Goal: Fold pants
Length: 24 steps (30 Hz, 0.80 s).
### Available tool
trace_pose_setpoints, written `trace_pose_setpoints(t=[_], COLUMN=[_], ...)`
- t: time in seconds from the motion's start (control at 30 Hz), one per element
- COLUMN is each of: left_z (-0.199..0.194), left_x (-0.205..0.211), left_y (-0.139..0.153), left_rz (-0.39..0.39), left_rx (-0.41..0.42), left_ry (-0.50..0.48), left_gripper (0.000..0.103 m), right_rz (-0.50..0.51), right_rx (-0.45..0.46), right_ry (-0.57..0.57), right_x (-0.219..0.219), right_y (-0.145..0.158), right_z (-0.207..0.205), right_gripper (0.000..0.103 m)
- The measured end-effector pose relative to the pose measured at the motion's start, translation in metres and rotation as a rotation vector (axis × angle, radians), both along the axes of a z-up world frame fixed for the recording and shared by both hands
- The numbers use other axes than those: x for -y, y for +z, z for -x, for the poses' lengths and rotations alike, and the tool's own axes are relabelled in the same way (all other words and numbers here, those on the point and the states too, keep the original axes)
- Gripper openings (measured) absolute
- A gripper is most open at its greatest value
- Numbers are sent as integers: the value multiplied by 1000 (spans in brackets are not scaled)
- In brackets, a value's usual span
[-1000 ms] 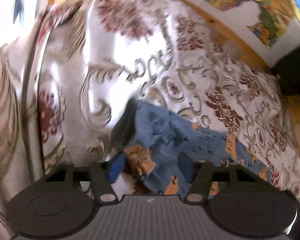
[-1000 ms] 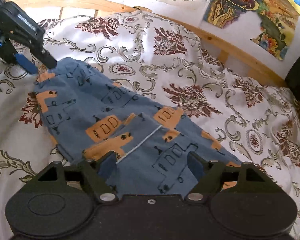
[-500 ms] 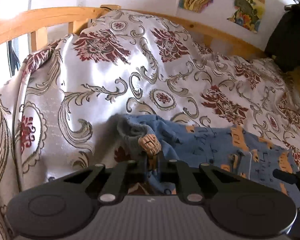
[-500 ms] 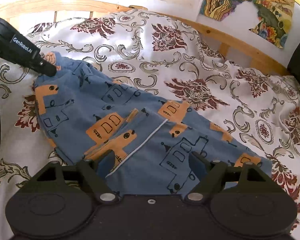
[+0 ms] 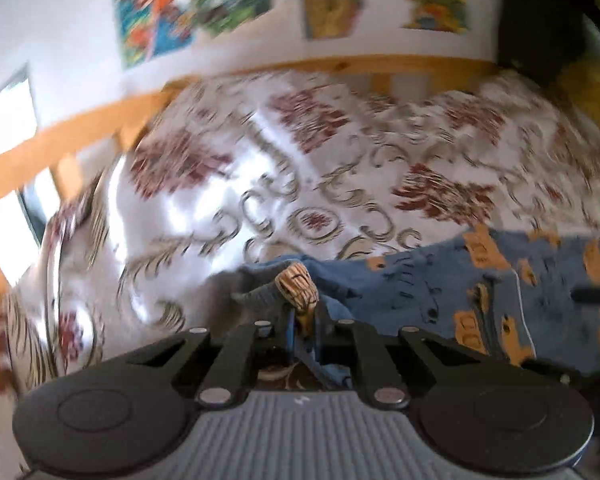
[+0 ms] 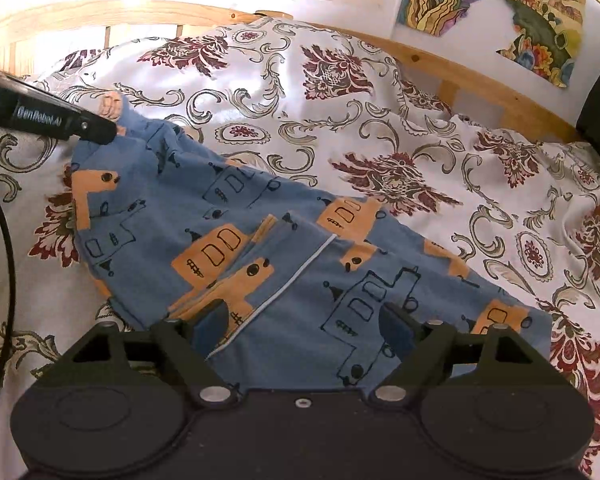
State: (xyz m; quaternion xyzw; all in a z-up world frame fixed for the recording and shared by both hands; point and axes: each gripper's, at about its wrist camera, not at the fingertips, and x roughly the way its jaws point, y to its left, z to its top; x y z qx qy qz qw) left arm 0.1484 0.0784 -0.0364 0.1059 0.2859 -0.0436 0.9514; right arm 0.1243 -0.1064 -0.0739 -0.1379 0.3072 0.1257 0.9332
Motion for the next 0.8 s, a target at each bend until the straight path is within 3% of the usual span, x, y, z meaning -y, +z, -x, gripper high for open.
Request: trace_pose_setpoints(t=[0.2,0.4,0.57,0.7,0.8], left_z=[3,-1,-10,-22,-28], left_x=[15,2,-30,-59,-76], left_y=[-1,-1,-5,-15,-19], left_rz=[-52,10,139,289,443], left_rx=[19,-31,-154,-237,-229], left_ry=[-37,9,183,284,286], left_gripper=[10,11,52,55,70], right_rz=[-1,0,0,2,2], right_rx=[-1,0,0,1,1], right_ry=[-1,-1,-1,0,1], right_x=[0,0,0,0,0], right_y=[-1,-1,-1,0,-1], right_z=[0,0,0,0,0], right_gripper=[85,85,85,85,85])
